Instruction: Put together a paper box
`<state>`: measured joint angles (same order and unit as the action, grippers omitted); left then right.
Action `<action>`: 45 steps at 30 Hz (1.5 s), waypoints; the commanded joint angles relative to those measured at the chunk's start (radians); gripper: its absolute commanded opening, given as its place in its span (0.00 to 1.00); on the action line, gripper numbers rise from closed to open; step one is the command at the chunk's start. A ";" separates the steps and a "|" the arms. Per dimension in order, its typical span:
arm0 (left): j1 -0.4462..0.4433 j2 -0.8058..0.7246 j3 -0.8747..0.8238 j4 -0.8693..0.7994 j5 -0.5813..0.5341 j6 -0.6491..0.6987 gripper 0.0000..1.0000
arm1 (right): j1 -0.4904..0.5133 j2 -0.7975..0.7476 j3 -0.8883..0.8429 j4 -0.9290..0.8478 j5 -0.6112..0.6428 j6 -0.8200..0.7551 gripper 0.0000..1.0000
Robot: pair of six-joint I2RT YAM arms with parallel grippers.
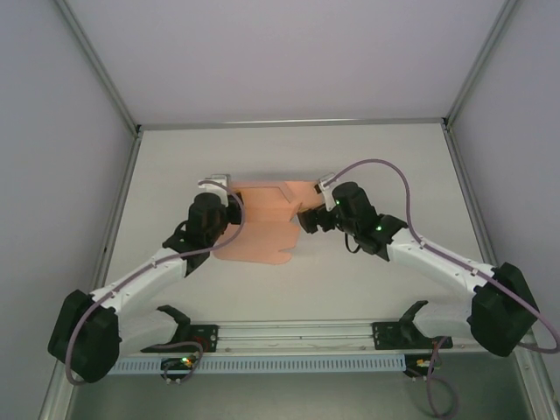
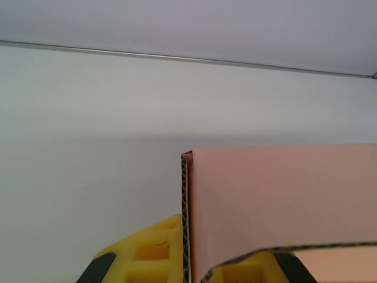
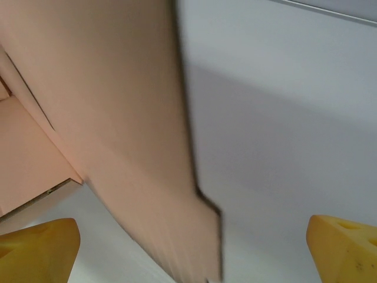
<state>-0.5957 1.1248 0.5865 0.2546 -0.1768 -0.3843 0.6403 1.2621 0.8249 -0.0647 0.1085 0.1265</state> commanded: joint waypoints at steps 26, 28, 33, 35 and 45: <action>-0.006 -0.005 0.007 -0.011 -0.006 -0.042 0.00 | 0.181 0.007 -0.003 0.164 0.310 -0.041 1.00; 0.005 -0.022 -0.003 -0.016 -0.002 -0.038 0.00 | 0.164 -0.083 -0.040 0.125 0.267 -0.049 1.00; 0.021 -0.063 -0.018 -0.023 0.031 -0.022 0.00 | -0.012 -0.238 -0.087 0.062 -0.047 0.005 1.00; 0.022 -0.070 -0.019 -0.021 0.049 -0.018 0.00 | -0.078 -0.252 -0.087 0.072 -0.195 0.017 0.99; 0.021 -0.049 -0.004 -0.022 0.069 -0.029 0.00 | -0.103 -0.063 0.073 0.014 -0.256 0.005 0.47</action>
<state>-0.5797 1.0721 0.5816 0.2302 -0.1257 -0.4046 0.5377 1.1694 0.8505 -0.0078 -0.1257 0.1143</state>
